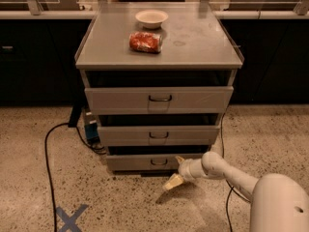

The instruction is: Open bottom drawer

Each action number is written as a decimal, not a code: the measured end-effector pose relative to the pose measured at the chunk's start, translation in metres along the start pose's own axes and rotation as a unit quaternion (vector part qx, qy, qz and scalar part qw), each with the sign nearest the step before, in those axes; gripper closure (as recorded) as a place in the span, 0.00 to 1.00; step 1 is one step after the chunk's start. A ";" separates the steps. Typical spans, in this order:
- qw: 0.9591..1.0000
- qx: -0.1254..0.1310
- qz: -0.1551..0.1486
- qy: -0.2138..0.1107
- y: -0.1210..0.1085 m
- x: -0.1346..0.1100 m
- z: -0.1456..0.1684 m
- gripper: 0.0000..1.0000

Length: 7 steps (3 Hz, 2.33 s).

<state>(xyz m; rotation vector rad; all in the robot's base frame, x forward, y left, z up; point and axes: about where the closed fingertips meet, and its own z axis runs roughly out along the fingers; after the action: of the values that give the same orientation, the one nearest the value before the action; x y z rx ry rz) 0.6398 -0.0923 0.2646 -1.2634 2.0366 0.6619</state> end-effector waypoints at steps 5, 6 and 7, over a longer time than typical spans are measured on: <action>0.994 0.052 0.003 -0.093 -0.085 -0.022 0.060 0.00; 0.996 0.046 0.027 -0.069 -0.086 -0.008 0.072 0.00; 0.997 0.041 0.042 -0.053 -0.085 0.002 0.078 0.00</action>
Offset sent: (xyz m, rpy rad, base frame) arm 0.1354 0.0126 -0.0123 0.2185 -0.2347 -0.1020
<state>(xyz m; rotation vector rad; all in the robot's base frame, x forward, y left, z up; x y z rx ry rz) 0.7367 -0.0740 0.2037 -1.0799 2.0169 0.6630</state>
